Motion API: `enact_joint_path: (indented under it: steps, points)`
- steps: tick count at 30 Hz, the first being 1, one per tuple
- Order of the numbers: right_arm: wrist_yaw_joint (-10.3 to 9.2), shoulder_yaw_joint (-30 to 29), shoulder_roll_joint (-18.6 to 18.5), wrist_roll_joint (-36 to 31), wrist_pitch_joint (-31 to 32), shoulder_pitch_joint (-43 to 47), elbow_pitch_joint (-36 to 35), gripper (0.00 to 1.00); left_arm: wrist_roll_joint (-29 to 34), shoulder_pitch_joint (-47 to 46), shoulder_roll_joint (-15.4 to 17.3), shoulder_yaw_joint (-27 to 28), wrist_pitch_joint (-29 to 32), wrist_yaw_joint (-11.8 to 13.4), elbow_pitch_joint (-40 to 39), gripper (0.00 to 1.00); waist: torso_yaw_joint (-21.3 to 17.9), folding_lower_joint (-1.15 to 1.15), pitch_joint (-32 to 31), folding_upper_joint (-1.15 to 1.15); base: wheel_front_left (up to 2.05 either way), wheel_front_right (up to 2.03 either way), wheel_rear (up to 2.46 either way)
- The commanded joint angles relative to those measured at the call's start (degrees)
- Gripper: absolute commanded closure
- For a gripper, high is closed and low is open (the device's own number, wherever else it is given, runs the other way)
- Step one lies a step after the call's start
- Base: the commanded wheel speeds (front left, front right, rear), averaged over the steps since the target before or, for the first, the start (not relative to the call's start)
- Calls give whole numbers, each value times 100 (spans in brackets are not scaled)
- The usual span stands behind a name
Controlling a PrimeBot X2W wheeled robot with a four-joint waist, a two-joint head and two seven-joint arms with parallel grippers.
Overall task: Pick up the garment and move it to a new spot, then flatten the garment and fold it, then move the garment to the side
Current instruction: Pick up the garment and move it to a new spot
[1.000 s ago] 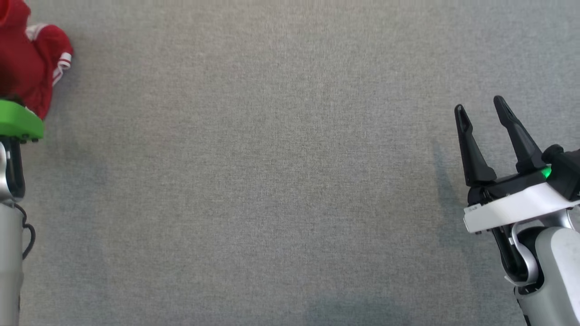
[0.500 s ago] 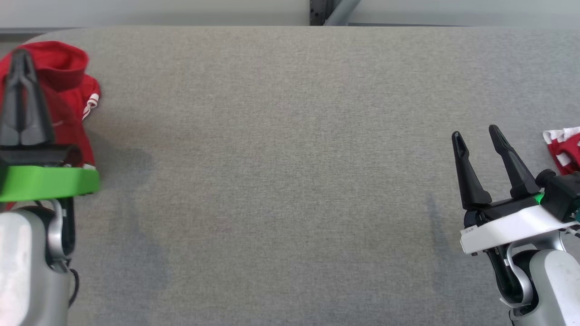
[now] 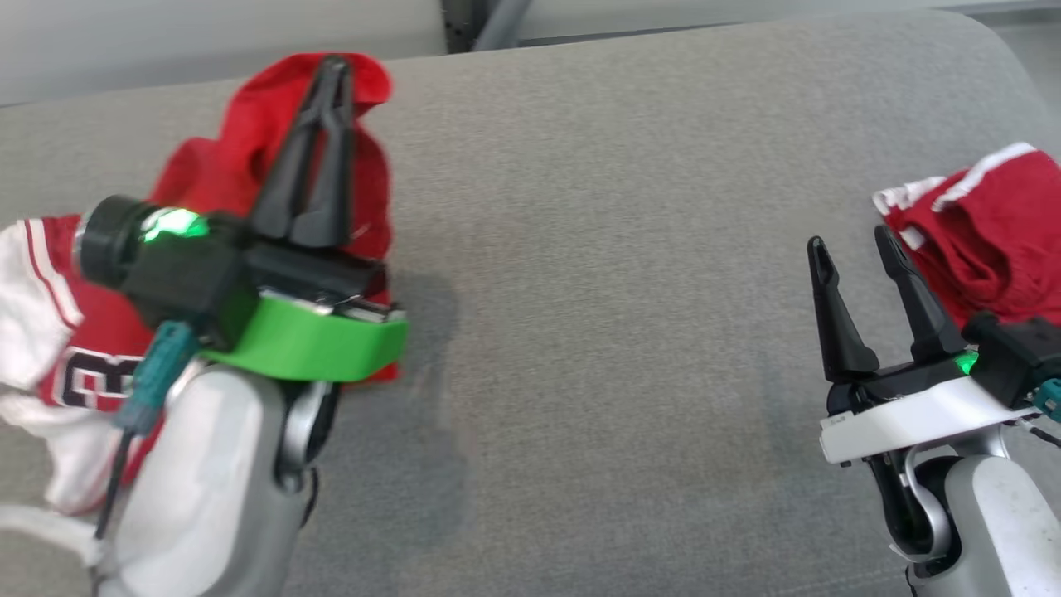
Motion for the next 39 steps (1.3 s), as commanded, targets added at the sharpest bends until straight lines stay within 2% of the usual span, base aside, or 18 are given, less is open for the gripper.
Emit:
enact_joint_path:
  steps: [1,5,11,17,22,23,24,25,31,39]
  points:
    - [-6,43,47,25,-74,-118,28,0,9,-268,-158,-180,-2,-74,123,100,-575,1,257,0,0,0,0]
    - [-7,137,117,64,-190,-223,131,0,82,-666,-462,-604,-3,-253,436,100,-1046,1,491,0,0,0,0]
    - [-7,176,236,174,-371,-241,327,0,11,-977,-660,-1023,52,-400,1294,100,-1521,1,837,0,0,0,0]
    - [-7,213,286,237,-503,-315,486,0,-72,-981,-720,-1318,118,-514,2275,100,-1650,1,1067,0,0,0,0]
    - [-6,252,299,275,-582,-406,617,0,-143,-1063,-783,-1587,-1,-618,3082,100,-1582,1,1174,0,0,0,0]
    - [-7,257,296,283,-599,-425,654,0,-181,-1075,-797,-1614,-45,-615,3198,82,-1555,1,1177,0,0,0,0]
    - [-6,257,287,276,-607,-452,687,0,-169,-1105,-810,-1654,-102,-622,3296,9,-1523,1,1176,0,0,0,0]
    - [-6,269,275,287,-623,-479,712,0,-198,-1121,-826,-1682,-168,-633,3364,0,-1488,1,1165,0,0,0,0]
    - [-6,325,162,325,-668,-521,929,0,-523,-1089,-865,-1729,-501,-643,3461,0,-1207,1,915,0,0,0,0]
    - [-6,262,-23,251,-659,-303,1034,0,-722,-746,-715,-1123,-672,-181,3159,0,-626,1,351,0,0,0,0]
